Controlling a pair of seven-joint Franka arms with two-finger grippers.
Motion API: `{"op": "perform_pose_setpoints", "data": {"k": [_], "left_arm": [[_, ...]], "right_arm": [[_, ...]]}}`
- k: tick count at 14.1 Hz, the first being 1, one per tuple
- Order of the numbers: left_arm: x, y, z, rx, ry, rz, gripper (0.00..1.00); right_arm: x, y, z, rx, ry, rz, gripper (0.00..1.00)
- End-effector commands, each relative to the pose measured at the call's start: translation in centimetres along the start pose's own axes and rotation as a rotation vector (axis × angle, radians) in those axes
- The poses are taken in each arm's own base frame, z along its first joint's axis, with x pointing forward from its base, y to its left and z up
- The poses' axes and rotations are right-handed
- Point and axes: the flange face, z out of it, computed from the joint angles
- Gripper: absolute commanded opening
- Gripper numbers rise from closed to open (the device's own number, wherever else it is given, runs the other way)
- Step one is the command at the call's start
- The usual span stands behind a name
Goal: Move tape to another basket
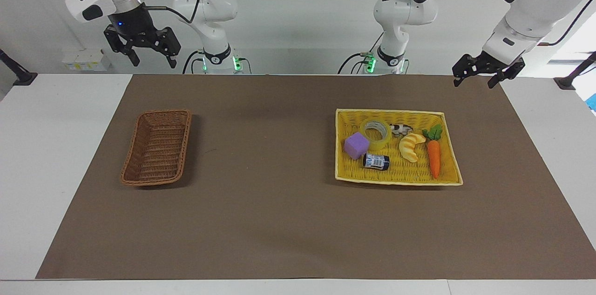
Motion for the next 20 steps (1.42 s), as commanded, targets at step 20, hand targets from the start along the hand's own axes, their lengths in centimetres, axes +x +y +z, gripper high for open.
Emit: {"op": "perform_pose_setpoints", "data": {"k": [20], "left_arm": [[-1.2,3.2,1.8,0.011,0.061,0.060,1.00]], "right_arm": [[-1.0,0.2,0.0,0.021,-0.014,0.003,1.00]]}}
